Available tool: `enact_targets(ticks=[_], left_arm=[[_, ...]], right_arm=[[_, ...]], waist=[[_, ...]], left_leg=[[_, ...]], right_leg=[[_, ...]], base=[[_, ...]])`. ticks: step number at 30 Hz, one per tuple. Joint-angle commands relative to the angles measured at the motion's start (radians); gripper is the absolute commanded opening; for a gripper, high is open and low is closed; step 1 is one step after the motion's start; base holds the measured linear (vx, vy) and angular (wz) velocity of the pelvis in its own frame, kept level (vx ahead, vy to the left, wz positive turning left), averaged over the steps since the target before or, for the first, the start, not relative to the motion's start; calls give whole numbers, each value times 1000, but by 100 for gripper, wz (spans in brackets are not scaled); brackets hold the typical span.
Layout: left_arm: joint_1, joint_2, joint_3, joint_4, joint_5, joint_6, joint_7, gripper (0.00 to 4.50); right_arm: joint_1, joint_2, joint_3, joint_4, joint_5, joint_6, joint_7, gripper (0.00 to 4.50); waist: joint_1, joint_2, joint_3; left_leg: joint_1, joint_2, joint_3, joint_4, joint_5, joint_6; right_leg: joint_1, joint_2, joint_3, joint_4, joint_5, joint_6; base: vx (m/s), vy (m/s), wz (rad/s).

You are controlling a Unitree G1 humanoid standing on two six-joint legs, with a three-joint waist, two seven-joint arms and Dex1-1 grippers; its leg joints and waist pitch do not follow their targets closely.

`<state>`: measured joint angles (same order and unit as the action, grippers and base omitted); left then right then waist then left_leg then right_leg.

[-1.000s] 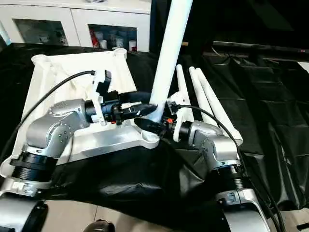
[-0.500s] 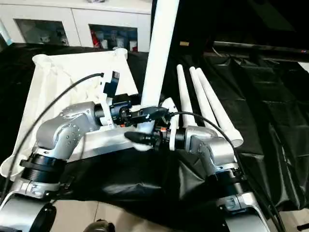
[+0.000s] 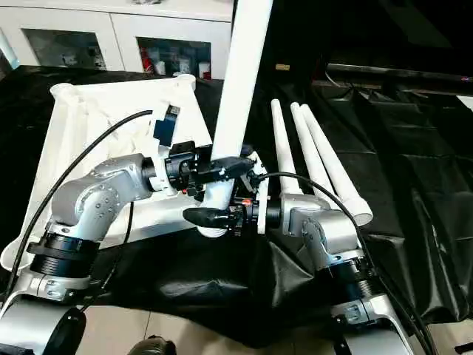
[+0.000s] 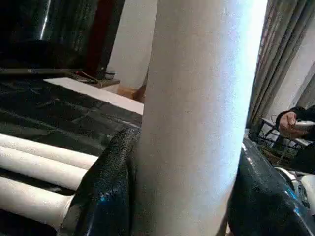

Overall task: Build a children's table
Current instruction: Insert table leg to table base

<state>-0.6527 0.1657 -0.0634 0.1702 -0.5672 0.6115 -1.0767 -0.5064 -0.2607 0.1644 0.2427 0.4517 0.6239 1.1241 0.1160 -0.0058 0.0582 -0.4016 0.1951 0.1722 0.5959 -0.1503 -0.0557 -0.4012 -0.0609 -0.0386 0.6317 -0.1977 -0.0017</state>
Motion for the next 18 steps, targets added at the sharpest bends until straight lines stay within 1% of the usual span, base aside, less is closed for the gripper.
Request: enact_targets(ticks=[1, 4, 7, 8, 9, 10, 11, 12, 13, 14, 15, 17, 18], left_arm=[[-28, -10, 5, -29, -31, 16, 4, 208], [-30, -13, 10, -26, -24, 10, 20, 205], [-40, -30, 24, -6, 10, -26, 89, 204], [-44, -36, 28, 3, 27, -45, 114, 204], [-51, -43, 34, 15, 48, -62, 154, 203], [-59, -53, 43, 28, 80, -85, 219, 203], [-59, -53, 43, 28, 80, -85, 219, 202], [-67, -63, 52, 24, 122, -104, 304, 200], [-68, -66, 53, 17, 135, -110, 328, 197], [-66, -67, 52, 3, 146, -122, 344, 195], [-65, -68, 50, -4, 160, -137, 359, 195], [-65, -68, 47, -19, 188, -157, 396, 195], [-65, -68, 47, -19, 188, -157, 396, 194]], right_arm=[[1, -14, -17, -6, -6, -1, -17, 270], [-2, -12, -18, 1, -16, -16, -28, 270], [-4, -8, -24, 5, -26, -32, -53, 270], [-6, -5, -29, 6, -26, -34, -64, 326], [-12, 5, -46, 9, -11, -20, -82, 340], [-15, 12, -58, 3, -6, -19, -99, 340], [-15, 12, -58, 3, -6, -19, -99, 340], [-20, 25, -64, -4, -36, -55, -162, 356], [-22, 31, -63, -4, -56, -76, -193, 372], [-27, 41, -68, -1, -68, -86, -225, 382], [-29, 48, -72, -2, -71, -88, -241, 384], [-37, 60, -81, -3, -81, -92, -285, 384], [-37, 60, -81, -3, -81, -92, -285, 384]], waist=[[4, 5, -79], [3, 5, -79], [3, 7, -80], [4, 6, -79], [3, 5, -79], [3, 6, -80], [1, 5, -78], [1, 5, -79], [1, 5, -79], [-1, 4, -79], [-3, 5, -80], [-3, 6, -80], [-3, 7, -80]], left_leg=[[30, 30, -7, -61, -176, 5], [30, 30, -7, -61, -177, 2], [30, 31, -8, -61, -178, 1], [30, 31, -8, -61, -179, 1], [30, 31, -8, -61, -183, 0], [30, 31, -8, -61, -185, -2], [31, 31, -9, -62, -192, -7], [30, 33, -11, -63, -190, -15], [31, 32, -10, -63, -190, -19], [28, 29, -11, -63, -184, -21], [28, 29, -10, -62, -179, -21], [30, 29, -10, -61, -173, -16], [30, 30, -10, -61, -172, -16]], right_leg=[[53, -69, 32, -66, -37, -243], [53, -69, 32, -66, -40, -242], [53, -70, 32, -66, -30, -244], [55, -70, 32, -66, -30, -243], [54, -70, 33, -68, -33, -240], [55, -70, 32, -66, -34, -238], [54, -69, 32, -69, -48, -231], [53, -72, 33, -69, -56, -223], [53, -71, 32, -69, -60, -219], [56, -72, 32, -69, -61, -215], [54, -71, 33, -70, -60, -211], [54, -69, 32, -68, -43, -213], [53, -68, 33, -68, -40, -213]], base=[[0, 0, 0], [0, 0, 0], [0, 0, 0], [0, 0, 0], [0, 0, 0], [0, 0, 0], [0, 0, 0], [0, 0, 0], [0, 0, 0], [0, 0, 0], [0, 0, 0], [0, 0, 0], [0, 0, 0]])
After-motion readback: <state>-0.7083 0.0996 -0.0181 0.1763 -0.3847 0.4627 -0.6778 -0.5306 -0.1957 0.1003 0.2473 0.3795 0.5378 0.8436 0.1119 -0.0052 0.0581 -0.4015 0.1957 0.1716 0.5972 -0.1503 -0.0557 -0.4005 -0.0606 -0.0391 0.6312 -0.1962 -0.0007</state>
